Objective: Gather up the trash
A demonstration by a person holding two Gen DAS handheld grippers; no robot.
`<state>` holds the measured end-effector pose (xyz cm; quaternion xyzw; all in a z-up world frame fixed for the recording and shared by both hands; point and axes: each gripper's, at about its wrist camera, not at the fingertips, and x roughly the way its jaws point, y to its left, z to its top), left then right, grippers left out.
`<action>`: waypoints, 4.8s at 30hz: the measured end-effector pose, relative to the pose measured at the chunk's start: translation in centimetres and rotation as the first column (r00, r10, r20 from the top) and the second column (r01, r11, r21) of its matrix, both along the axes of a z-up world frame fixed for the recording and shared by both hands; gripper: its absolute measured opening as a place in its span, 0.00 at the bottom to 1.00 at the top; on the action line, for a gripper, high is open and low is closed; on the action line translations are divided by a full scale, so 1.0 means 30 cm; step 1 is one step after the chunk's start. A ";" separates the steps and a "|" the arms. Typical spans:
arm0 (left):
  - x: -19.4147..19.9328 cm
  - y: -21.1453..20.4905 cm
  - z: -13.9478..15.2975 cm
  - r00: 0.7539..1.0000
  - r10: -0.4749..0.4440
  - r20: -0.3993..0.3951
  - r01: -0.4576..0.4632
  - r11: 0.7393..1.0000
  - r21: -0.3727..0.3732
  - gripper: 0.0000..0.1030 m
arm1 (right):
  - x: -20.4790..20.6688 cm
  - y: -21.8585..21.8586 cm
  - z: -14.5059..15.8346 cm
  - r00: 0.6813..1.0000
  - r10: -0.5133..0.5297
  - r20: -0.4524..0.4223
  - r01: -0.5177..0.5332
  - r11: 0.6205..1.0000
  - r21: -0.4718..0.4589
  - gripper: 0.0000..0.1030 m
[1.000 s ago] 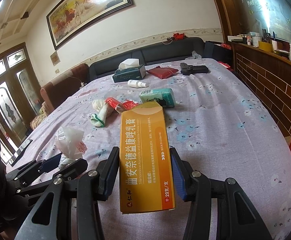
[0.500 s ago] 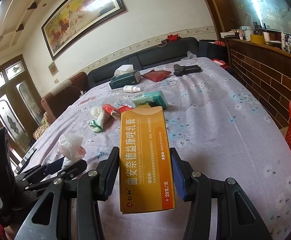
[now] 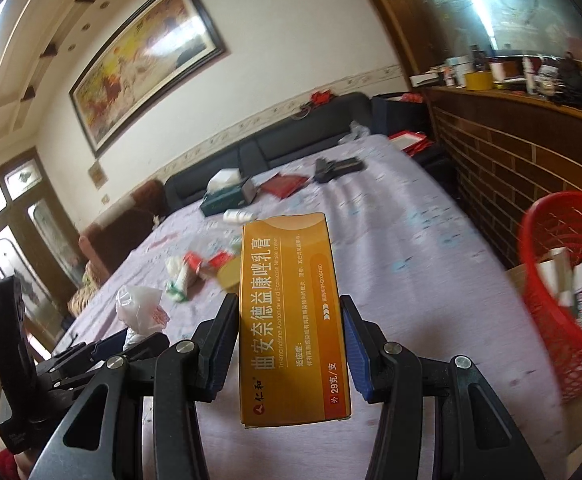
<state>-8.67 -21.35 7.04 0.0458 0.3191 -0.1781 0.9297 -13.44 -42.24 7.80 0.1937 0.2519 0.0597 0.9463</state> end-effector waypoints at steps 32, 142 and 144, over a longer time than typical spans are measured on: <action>0.070 -0.914 -0.011 0.835 -0.504 -0.221 0.458 0.859 -0.231 0.71 | -0.221 -0.860 0.013 0.879 -0.464 -0.111 0.473 0.878 0.075 0.75; 0.459 0.306 -0.082 0.965 0.240 0.107 -0.241 0.970 -0.008 0.20 | 0.589 0.359 -0.052 0.984 0.151 -0.094 -0.174 0.930 -0.323 0.67; 0.459 0.305 -0.084 0.965 0.241 0.106 -0.242 0.970 -0.002 0.20 | 0.587 0.367 -0.055 0.983 0.155 -0.094 -0.178 0.927 -0.330 0.67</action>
